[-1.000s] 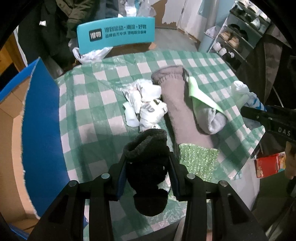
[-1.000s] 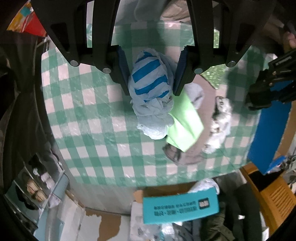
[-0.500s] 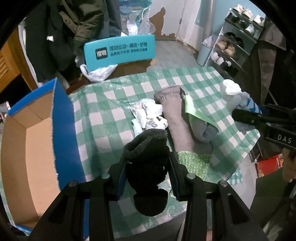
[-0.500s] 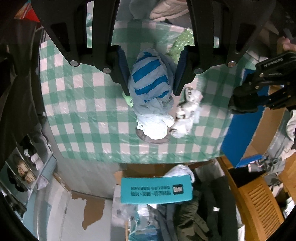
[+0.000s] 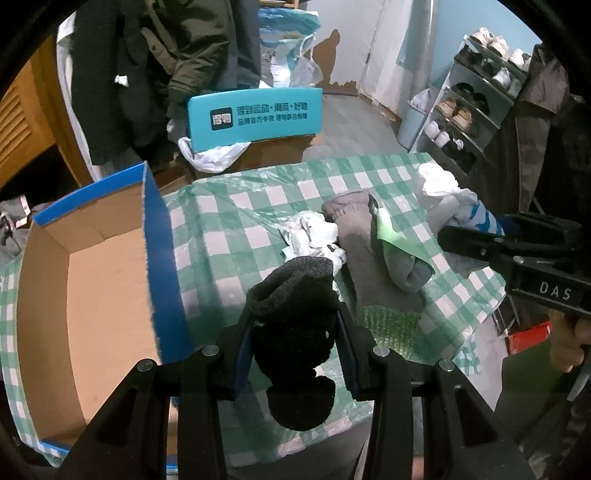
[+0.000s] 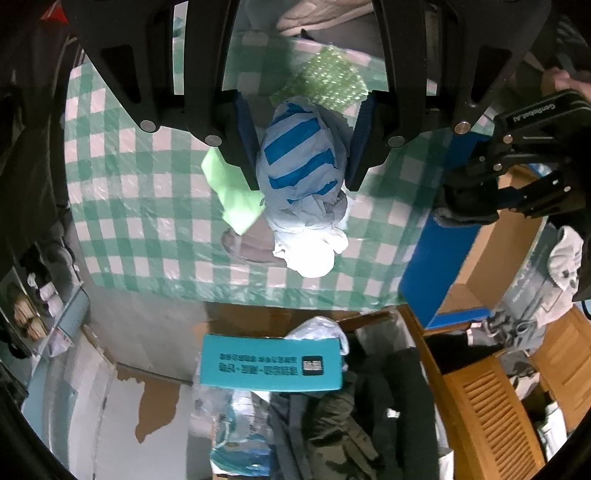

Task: Organize soft objects
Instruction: 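Carry the black sock and striped bundle with both tools over the cardboard box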

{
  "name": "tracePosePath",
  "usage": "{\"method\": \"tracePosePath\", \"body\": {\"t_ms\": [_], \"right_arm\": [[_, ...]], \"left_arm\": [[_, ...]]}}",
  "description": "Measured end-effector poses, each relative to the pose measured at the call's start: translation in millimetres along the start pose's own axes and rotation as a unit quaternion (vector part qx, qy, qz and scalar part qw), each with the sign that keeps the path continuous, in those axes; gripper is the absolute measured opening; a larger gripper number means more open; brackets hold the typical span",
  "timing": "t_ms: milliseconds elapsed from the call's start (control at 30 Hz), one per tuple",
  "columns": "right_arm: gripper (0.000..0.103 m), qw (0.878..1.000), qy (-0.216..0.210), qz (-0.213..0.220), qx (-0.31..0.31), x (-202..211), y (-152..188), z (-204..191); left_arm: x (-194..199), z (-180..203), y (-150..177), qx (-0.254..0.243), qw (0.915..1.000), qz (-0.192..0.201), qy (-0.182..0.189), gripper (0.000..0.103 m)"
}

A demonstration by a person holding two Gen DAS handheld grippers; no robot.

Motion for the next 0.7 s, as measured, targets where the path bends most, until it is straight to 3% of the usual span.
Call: {"method": "tracePosePath", "body": {"t_ms": [700], "right_arm": [[0.044,0.998,-0.044,0.002,0.051,-10.5,-34.4,-81.4]], "left_arm": [[40.9,-61.2,3.8,0.042,0.9980,0.041,-0.022,0.041]]}}
Point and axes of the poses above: each gripper's, at about its wrist camera, not at the fingertips, and x roughly against the way its jaws point, z to its right, y to its underside, the point moved 6 cm from there along -x, roughly the way its jaws point, and after that the axes turned 2 degrees about y, right-handed, at the moved point
